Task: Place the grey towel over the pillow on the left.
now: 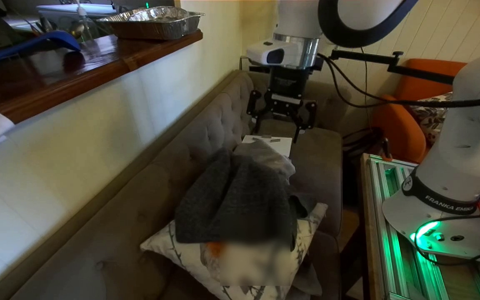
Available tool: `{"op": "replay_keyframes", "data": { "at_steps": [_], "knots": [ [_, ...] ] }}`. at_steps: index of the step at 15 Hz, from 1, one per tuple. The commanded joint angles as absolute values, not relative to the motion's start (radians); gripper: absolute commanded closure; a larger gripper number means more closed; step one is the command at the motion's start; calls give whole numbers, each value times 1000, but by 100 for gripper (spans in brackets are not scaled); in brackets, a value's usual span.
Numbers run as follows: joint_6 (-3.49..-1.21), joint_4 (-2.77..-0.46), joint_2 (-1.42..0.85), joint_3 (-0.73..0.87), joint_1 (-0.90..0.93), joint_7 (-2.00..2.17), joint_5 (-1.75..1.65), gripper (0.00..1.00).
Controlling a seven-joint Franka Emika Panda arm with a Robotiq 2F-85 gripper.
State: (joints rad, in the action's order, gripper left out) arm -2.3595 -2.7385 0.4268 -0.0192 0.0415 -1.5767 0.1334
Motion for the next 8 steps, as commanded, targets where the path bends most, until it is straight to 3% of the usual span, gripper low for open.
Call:
{"op": "replay_keyframes", "data": {
  "at_steps": [1,4,8],
  "knots": [
    [-2311,-2771,554,1,-24,-1384,-12,0],
    [-2236,-2756,602,12,-75,-1234,-110,0],
    [-2280,-2739,544,70,2,-1303,-75,0]
  ]
}}
